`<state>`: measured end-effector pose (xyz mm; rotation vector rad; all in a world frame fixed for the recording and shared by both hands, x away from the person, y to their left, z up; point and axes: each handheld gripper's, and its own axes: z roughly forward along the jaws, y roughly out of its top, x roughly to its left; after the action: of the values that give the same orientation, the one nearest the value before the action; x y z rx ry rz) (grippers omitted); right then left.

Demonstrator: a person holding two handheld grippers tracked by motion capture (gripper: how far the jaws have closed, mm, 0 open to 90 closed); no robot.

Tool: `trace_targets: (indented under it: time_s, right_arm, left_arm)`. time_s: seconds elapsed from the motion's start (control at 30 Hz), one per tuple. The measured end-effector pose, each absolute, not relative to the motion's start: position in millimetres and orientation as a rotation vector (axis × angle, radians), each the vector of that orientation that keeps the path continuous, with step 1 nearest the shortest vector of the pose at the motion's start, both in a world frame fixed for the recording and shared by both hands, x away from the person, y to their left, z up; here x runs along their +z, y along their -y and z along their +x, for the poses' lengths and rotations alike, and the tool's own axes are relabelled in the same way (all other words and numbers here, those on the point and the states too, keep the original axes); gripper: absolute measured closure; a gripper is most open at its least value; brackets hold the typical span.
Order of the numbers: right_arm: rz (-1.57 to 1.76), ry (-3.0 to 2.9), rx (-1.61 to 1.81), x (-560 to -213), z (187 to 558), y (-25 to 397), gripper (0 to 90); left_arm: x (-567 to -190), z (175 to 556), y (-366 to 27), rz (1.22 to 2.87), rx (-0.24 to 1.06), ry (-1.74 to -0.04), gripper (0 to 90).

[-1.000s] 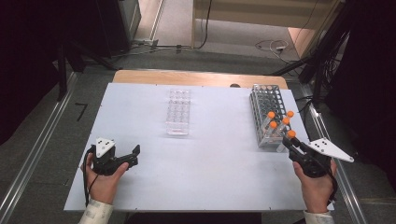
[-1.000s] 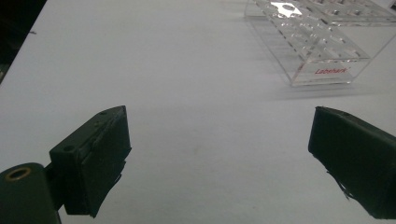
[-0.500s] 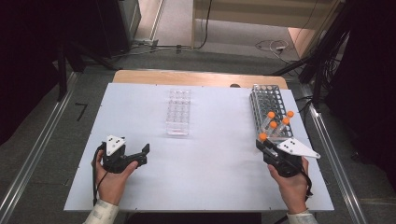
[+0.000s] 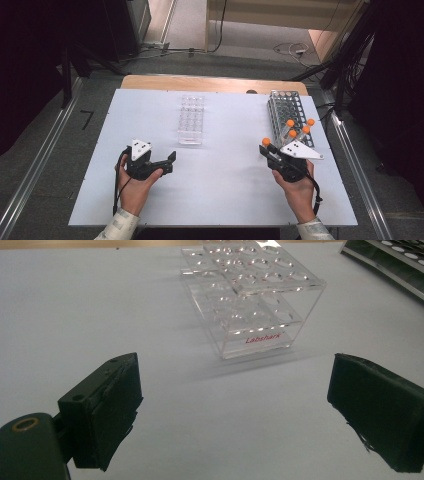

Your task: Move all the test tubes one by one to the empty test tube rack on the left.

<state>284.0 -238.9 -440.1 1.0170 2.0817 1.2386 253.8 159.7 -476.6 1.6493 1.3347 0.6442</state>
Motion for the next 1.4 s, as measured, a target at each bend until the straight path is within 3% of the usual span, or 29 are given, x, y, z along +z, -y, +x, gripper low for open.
trace_targets:
  time_s: [0.87, 1.23, 1.4]
  right_arm:
    - [0.874, -2.184, 1.252, -445.6, 295.1, 173.6, 72.1]
    - [0.820, -2.219, 1.263, -450.0, 294.9, 150.7, 72.1]
    - [0.809, -2.230, 1.277, -449.6, 291.9, 146.3, 72.1]
  left_arm:
    - [-450.3, 271.1, -99.8, 1.680, 0.596, -1.171, 15.7]
    - [-428.2, 274.3, -56.9, 1.697, 0.497, -1.024, 33.8]
    - [-421.5, 277.3, -40.2, 1.712, 0.463, -0.956, 47.6]
